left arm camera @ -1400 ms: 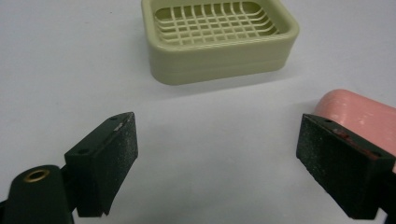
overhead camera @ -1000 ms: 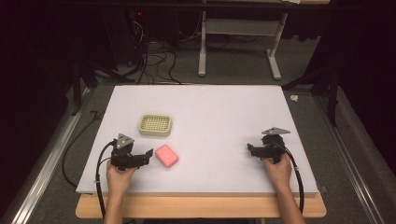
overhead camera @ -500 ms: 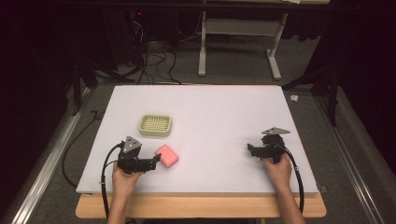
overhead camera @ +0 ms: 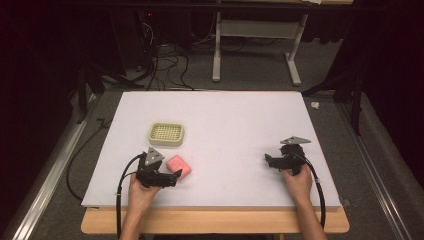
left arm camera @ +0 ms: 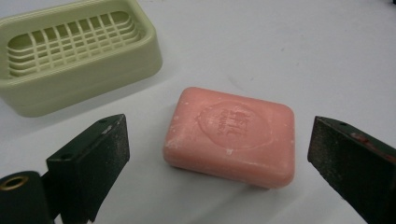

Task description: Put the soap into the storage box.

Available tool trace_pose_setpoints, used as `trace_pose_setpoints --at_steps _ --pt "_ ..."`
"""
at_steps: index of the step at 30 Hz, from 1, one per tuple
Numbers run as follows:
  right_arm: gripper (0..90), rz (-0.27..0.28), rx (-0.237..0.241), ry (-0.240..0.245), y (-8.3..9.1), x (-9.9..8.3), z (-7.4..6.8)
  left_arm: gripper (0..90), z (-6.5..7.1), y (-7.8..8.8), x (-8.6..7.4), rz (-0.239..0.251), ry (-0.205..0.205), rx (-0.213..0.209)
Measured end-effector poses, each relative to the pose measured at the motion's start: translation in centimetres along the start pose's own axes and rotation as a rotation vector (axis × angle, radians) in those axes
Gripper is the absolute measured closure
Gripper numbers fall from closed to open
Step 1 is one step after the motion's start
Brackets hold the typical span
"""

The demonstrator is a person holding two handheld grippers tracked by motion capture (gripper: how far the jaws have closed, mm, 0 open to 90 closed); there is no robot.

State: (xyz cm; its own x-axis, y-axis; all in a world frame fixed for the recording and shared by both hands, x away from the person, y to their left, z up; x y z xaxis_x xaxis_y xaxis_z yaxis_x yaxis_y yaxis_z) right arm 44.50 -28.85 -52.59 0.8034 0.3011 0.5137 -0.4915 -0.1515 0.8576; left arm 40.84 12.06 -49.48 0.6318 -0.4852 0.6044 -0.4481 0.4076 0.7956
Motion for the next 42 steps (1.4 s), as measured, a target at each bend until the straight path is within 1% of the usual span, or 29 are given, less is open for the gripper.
trace_pose_setpoints --at_steps 4,7,8,13,15,19,24,28,35,42 --pt "15.2 0.000 0.000 0.000 0.0 0.0 0.0 5.8 0.2 -0.6 0.1 -0.015 -0.012 -0.003" --pt "15.2 0.000 0.000 0.000 0.0 0.0 0.0 5.4 0.3 -1.3 0.0 -0.046 -0.026 0.013" --pt "15.2 0.000 0.000 0.000 0.0 0.0 0.0 5.1 0.4 -1.5 0.0 -0.055 -0.029 0.010" --pt "15.2 0.000 0.000 0.001 0.0 0.0 0.0 4.9 0.6 -2.3 0.1 -0.065 -0.051 0.004" --pt "15.2 0.000 -0.001 0.000 0.0 0.0 0.0 4.8 0.7 -2.6 0.1 -0.079 -0.057 -0.004" --pt "15.2 0.000 0.000 0.001 0.0 0.0 0.0 4.9 0.7 -3.3 0.0 -0.095 -0.058 -0.010" --pt "15.1 0.000 0.000 0.001 0.0 0.0 0.0 6.2 0.6 -3.6 0.0 -0.100 -0.054 -0.008" --pt "15.2 0.000 0.000 0.001 0.0 0.0 0.0 9.1 0.6 -3.7 -0.1 -0.107 -0.061 0.001" --pt "15.2 0.000 0.000 0.001 0.0 0.0 0.0 10.0 0.7 -3.9 -0.2 -0.118 -0.077 0.009" --pt "15.2 0.000 0.000 0.001 0.0 0.0 0.0 13.1 0.8 -3.8 -0.2 -0.118 -0.086 0.006"
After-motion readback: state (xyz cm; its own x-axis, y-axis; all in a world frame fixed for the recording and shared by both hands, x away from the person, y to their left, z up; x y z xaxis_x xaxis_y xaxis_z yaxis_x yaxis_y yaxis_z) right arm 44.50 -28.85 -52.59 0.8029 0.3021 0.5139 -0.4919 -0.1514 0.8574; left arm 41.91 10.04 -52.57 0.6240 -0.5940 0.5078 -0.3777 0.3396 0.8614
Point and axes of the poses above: each handheld gripper's, and its own axes: y roughly backward along the jaws, x roughly out of its top, z roughly to its right, the point moved 6 cm from there along -y, roughly forward along the jaws, and after that the axes turned 14 degrees about -z, right-handed, at the moved point
